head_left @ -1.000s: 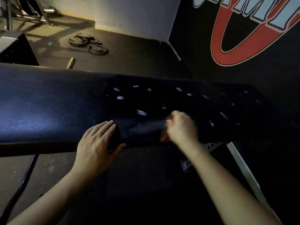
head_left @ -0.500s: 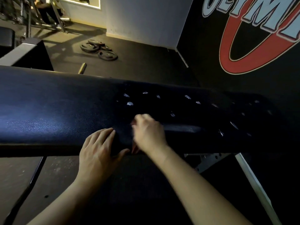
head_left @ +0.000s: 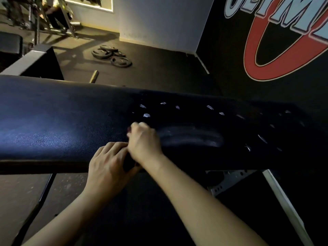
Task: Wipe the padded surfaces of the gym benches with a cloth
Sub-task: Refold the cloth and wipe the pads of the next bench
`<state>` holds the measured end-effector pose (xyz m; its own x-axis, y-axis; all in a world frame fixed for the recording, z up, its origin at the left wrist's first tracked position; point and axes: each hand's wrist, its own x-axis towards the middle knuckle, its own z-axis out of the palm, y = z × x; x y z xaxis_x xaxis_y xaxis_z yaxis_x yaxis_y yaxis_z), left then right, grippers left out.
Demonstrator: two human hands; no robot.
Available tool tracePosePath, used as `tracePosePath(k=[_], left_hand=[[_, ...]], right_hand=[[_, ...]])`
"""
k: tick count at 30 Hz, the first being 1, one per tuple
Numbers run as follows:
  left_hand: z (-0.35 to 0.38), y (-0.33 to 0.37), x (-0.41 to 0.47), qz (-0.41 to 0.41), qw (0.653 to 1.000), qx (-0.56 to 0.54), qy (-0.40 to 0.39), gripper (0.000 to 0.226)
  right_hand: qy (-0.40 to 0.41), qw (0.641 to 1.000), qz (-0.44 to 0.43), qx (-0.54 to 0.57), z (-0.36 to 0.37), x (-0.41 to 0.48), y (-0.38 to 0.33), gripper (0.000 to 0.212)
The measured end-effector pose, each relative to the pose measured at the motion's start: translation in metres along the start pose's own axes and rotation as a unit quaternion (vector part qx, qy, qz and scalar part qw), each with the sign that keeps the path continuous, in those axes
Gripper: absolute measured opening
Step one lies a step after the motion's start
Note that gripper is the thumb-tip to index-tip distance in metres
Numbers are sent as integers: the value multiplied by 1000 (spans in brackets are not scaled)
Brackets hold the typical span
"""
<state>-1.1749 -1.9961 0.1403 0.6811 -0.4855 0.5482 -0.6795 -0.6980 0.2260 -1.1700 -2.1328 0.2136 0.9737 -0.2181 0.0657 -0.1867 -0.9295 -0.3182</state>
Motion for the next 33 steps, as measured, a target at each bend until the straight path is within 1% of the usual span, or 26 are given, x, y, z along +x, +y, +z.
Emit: tracePosePath(k=[1, 2, 3, 4, 5, 7, 8, 9, 10, 11, 13, 15, 16, 18, 19, 20, 21, 22, 24, 26, 27, 29, 30, 31, 33], left_hand=[[0, -1, 1, 2, 1000, -2, 2, 56], [-1, -1, 1, 1, 1000, 1, -1, 58], [-1, -1, 1, -1, 1000, 5, -5, 61], [-2, -1, 1, -2, 1000, 8, -11, 64], [-2, -1, 0, -3, 1000, 7, -15, 66], [-1, -1, -1, -5, 1000, 3, -21, 67], [-1, -1, -1, -5, 1000, 0, -19, 67], [0, -1, -2, -8, 1000, -2, -14, 67], [1, -1, -2, -10, 1000, -6, -9, 66], [1, 0, -3, -12, 1000, -9, -5, 66], [2, -1, -1, -8, 1000, -12, -7, 65], [0, -8, 5, 7, 1000, -13, -24, 64], [-3, -12, 10, 14, 999, -19, -33, 62], [-9, -22, 24, 25, 998, -30, -45, 57], [-10, -25, 31, 32, 998, -27, -49, 56], [-11, -28, 39, 38, 998, -20, -54, 56], [-9, -30, 45, 40, 997, -13, -61, 57], [-7, -32, 50, 35, 997, -8, -70, 59], [-1, -35, 56, 9, 997, -3, -82, 65], [2, -36, 57, -17, 996, -6, -88, 70], [2, -35, 56, -25, 996, -7, -87, 71], [3, -35, 56, -35, 996, -5, -86, 72], [3, -34, 56, -39, 995, -3, -89, 73], [4, -34, 57, -45, 995, -2, -91, 73], [5, -35, 57, -53, 995, -1, -88, 74]], right_hand=[[-4, 999, -42, -5, 3, -5, 2, 12], [17, 998, -54, -19, -1, -7, 19, 12], [47, 997, -35, -41, -9, -7, 48, 12], [70, 996, 15, -62, -19, -5, 84, 12], [90, 990, 84, -74, -33, -3, 125, 14], [109, 963, 220, -108, -70, -1, 200, 20], [115, 949, 271, -115, -84, -1, 223, 22], [124, 939, 298, -116, -90, 2, 231, 24], [133, 936, 304, -118, -85, 7, 225, 25], [138, 937, 291, -135, -75, 14, 207, 24], [146, 953, 210, -162, -44, 28, 152, 20], [141, 974, 113, -137, -17, 37, 92, 20], [125, 984, 64, -110, -9, 35, 69, 19], [74, 995, -40, -53, -5, 21, 47, 16], [52, 994, -87, -39, -9, 14, 49, 14], [47, 992, -115, -32, -13, 8, 61, 13], [53, 992, -107, -33, -18, 6, 80, 13], [65, 995, -65, -37, -25, 7, 102, 14], [92, 992, 73, -57, -47, 16, 155, 17], [107, 970, 197, -91, -74, 28, 202, 18], [114, 958, 243, -97, -82, 35, 213, 19], [125, 943, 300, -68, -80, 52, 201, 18], [128, 946, 294, -44, -70, 61, 180, 17], [126, 957, 259, -23, -54, 70, 152, 16], [90, 986, 137, 12, -17, 80, 76, 13]])
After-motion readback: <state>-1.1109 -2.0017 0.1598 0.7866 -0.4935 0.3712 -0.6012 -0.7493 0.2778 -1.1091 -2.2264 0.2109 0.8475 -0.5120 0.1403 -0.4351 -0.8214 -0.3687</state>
